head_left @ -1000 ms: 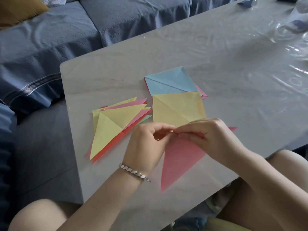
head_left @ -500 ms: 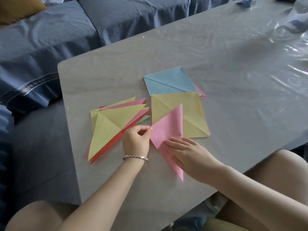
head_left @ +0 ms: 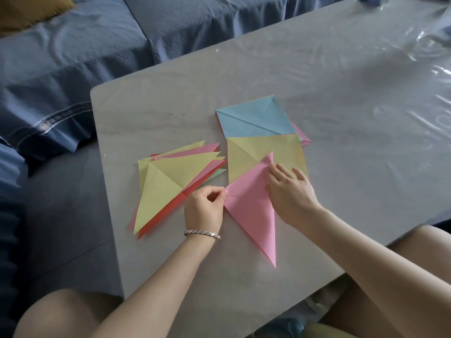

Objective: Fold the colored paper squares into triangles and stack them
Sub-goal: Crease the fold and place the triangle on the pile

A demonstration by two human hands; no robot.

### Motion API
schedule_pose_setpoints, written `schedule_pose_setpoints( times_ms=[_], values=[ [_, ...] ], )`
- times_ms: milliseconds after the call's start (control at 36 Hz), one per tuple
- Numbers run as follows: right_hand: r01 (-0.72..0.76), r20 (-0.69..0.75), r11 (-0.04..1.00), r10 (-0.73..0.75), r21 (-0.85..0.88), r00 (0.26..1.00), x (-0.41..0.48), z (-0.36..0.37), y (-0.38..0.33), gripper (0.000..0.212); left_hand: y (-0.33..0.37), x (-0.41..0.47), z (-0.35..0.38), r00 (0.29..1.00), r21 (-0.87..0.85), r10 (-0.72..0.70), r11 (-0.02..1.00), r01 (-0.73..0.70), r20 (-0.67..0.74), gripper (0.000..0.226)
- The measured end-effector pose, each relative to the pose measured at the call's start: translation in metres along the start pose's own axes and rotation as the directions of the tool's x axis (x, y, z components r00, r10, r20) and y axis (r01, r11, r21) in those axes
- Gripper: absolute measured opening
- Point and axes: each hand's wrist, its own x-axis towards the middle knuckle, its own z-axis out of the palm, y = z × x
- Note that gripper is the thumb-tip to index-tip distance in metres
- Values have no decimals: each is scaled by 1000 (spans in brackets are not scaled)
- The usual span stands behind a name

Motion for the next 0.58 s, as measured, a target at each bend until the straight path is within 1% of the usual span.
schedule_pose_setpoints(
  times_ms=[56, 83, 111, 139, 167, 194, 222, 278, 306, 417, 500, 583],
  values=[
    [-9, -27, 1000, 10, 19, 1000, 12, 0, 2, 42, 0, 0, 0, 1000, 3, -8, 1000, 8, -5, 5],
    [-23, -9, 999, 23, 31, 1000, 18, 0, 3, 43, 0, 0, 0, 1000, 4, -10, 1000, 10, -6, 5],
    [-42, -40, 998, 44, 46, 998, 22, 1, 5, 40, 0, 0, 1, 1000, 6, -10, 1000, 10, -7, 5],
    [-56, -22, 996, 58, 69, 998, 26, 0, 5, 34, 0, 0, 1, 1000, 10, -9, 1000, 9, -8, 5],
    [-56, -34, 996, 59, 73, 998, 28, -3, 6, 27, 0, 0, 1, 1000, 14, -8, 1000, 8, -8, 6],
    [-45, -26, 997, 46, 56, 999, 32, -6, 7, 24, 0, 0, 1, 1000, 18, -6, 1000, 6, -8, 6],
    [-35, -24, 999, 36, 35, 999, 34, -5, 10, 24, 0, 0, 1, 1000, 21, -4, 1000, 4, -7, 6],
    [-21, -6, 999, 21, 49, 1000, 35, -7, 15, 27, 0, 0, 2, 1000, 27, -1, 1000, 2, -10, 7],
    [-12, 5, 998, 12, 59, 1000, 33, -6, 17, 31, 0, -1, 2, 1000, 29, 0, 1000, 1, -16, 7],
    [24, 140, 996, -36, 87, 989, 18, -8, 22, 67, 1, -2, 3, 999, 16, 10, 1000, -9, -32, 7],
    [10, 190, 990, -38, 143, 981, 8, -11, 27, 80, 0, -3, 3, 1000, 10, 16, 1000, -16, -23, 6],
    [36, 211, 987, -69, 156, 975, -3, -12, 27, 88, -1, -4, 2, 1000, 13, 15, 1000, -15, -18, 6]
  ],
)
